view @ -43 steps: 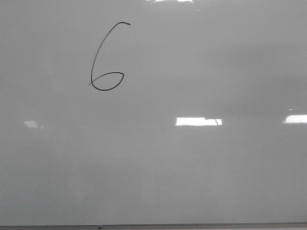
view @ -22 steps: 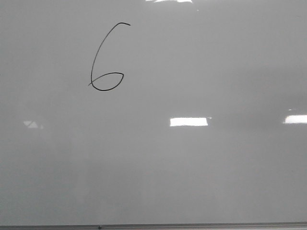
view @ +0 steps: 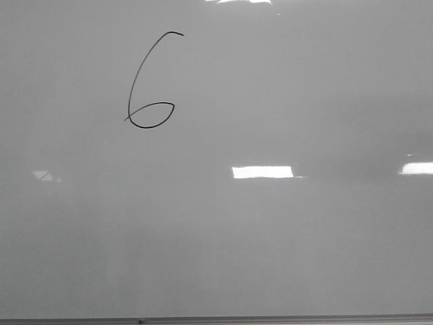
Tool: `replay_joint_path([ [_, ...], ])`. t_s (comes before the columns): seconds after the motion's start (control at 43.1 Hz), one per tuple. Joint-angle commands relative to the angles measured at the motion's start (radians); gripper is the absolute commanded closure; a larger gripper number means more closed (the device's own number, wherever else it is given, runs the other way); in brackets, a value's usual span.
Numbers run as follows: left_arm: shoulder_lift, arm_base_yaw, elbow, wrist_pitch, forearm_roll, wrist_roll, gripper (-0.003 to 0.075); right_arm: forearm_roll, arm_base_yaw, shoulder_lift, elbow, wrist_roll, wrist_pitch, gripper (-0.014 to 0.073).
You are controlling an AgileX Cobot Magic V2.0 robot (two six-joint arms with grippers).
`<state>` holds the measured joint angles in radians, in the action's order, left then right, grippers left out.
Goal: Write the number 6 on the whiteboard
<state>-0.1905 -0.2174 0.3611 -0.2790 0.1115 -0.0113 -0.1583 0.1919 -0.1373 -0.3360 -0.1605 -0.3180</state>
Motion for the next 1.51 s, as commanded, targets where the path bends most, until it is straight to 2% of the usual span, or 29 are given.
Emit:
replay_joint_path([
  [0.0,-0.01,-0.008,0.027,0.074,-0.001,-0.003,0.0741,-0.008,-0.004,-0.008,-0.026,0.004,0.09,0.0652],
  [0.324,-0.01,-0.008,0.027,0.074,-0.001,-0.003,0.0741,-0.008,-0.004,-0.008,-0.026,0.004,0.09,0.0652],
  [0.51,0.036,0.004,-0.016,0.074,-0.068,0.022,0.0741,-0.008,-0.004,-0.008,-0.026,0.004,0.09,0.0652],
  [0.649,0.134,0.068,-0.104,0.074,-0.163,0.102,0.0741,-0.008,-0.003,-0.008,-0.026,0.004,0.09,0.0652],
  [0.765,0.211,0.133,-0.193,0.074,-0.162,0.102,0.0741,-0.008,-0.003,-0.008,-0.026,0.004,0.09,0.0652],
  [0.904,0.212,0.198,-0.281,0.11,-0.139,0.102,0.0741,-0.008,-0.003,-0.008,-0.026,0.004,0.09,0.0652],
  [1.066,0.212,0.241,-0.376,0.26,-0.139,0.102,0.0741,-0.008,-0.003,-0.008,-0.026,0.004,0.09,0.0652],
  [1.483,0.21,0.24,-0.373,0.248,-0.139,0.102,0.0741,-0.008,-0.003,-0.008,-0.026,0.004,0.09,0.0652],
])
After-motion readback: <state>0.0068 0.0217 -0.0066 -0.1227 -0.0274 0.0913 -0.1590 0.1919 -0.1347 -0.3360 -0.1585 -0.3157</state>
